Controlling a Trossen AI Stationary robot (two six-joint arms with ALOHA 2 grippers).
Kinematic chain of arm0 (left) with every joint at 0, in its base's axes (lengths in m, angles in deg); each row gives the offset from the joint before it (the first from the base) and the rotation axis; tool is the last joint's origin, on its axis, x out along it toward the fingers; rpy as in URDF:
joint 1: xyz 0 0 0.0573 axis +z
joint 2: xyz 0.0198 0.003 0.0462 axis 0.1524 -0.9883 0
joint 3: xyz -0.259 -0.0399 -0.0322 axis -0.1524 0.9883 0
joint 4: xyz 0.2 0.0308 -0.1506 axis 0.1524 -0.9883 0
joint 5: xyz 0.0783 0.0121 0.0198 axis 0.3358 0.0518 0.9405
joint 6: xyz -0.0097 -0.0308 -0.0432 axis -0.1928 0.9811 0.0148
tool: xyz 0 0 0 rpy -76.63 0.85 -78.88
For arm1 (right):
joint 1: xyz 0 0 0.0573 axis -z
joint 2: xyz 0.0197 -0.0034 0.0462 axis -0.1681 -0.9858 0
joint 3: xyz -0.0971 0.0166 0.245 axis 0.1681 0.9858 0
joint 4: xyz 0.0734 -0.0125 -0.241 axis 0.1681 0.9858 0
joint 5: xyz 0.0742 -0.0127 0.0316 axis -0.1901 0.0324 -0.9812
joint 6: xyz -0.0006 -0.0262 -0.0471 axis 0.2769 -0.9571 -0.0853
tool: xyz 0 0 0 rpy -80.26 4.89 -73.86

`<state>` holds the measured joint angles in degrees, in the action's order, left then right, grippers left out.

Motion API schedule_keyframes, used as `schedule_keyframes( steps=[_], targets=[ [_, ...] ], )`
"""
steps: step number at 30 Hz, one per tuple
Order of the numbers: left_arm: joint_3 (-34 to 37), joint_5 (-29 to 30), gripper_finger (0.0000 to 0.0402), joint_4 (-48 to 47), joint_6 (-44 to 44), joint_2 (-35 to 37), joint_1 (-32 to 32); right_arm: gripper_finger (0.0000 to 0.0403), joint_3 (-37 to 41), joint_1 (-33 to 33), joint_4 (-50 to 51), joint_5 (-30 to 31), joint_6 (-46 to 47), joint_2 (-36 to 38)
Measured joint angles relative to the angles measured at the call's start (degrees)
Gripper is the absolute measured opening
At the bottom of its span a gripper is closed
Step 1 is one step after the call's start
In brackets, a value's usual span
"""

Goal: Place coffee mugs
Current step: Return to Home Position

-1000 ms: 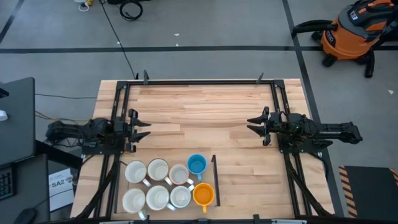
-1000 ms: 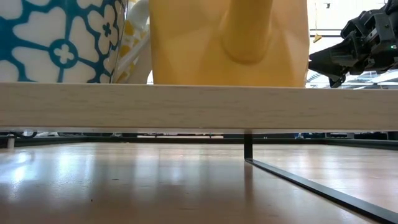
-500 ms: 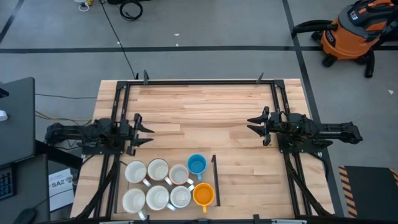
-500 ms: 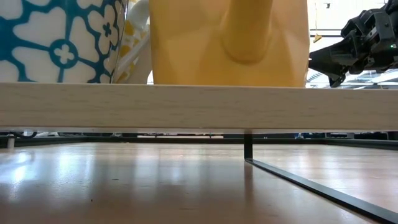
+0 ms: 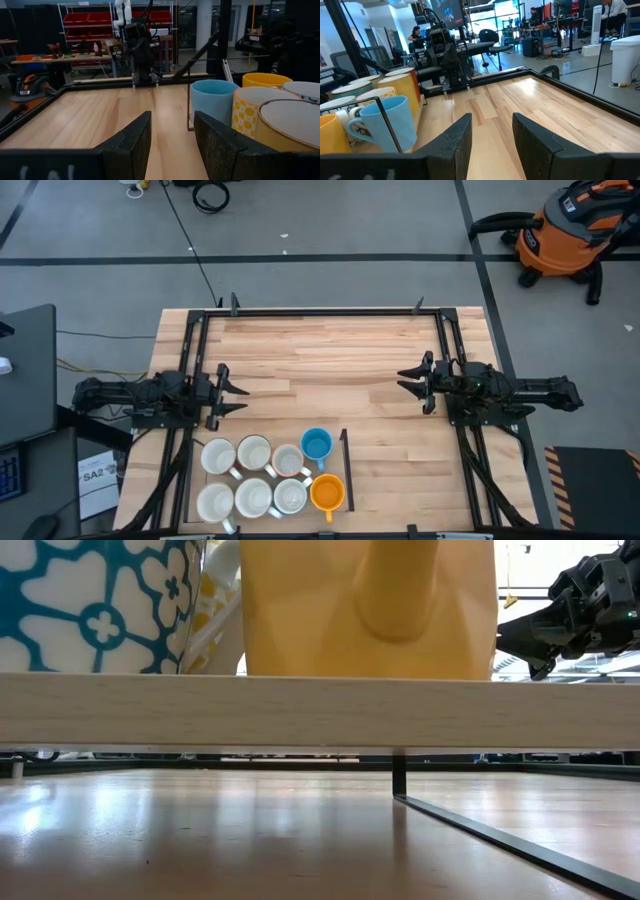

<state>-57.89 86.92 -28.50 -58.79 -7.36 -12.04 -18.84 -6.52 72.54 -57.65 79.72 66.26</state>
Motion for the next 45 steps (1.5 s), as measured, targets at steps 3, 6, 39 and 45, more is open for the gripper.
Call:
schedule_keyframes(
  steps=[3, 6, 39, 45],
  targets=[
    [0.04, -0.13, 0.0156, 0.62, 0.12, 0.00, 0.00, 0.0147, 0.00, 0.00, 0.02, 0.00, 0.02, 0.00],
    [0.04, -0.30, 0.0156, 1.87, 0.16, 0.00, 0.00, 0.0147, 0.01, 0.00, 0.00, 0.00, 0.01, 0.00],
    [0.09, -0.13, 0.0156, 3.10, 0.33, 0.31, -0.87, 0.0147, 0.02, 0.00, 0.02, 0.00, 0.00, 0.00],
    [0.11, -0.13, 0.0156, 3.14, 0.33, 0.31, -0.87, 0.0147, 0.01, 0.00, 0.02, 0.00, 0.02, 0.00]
  ],
)
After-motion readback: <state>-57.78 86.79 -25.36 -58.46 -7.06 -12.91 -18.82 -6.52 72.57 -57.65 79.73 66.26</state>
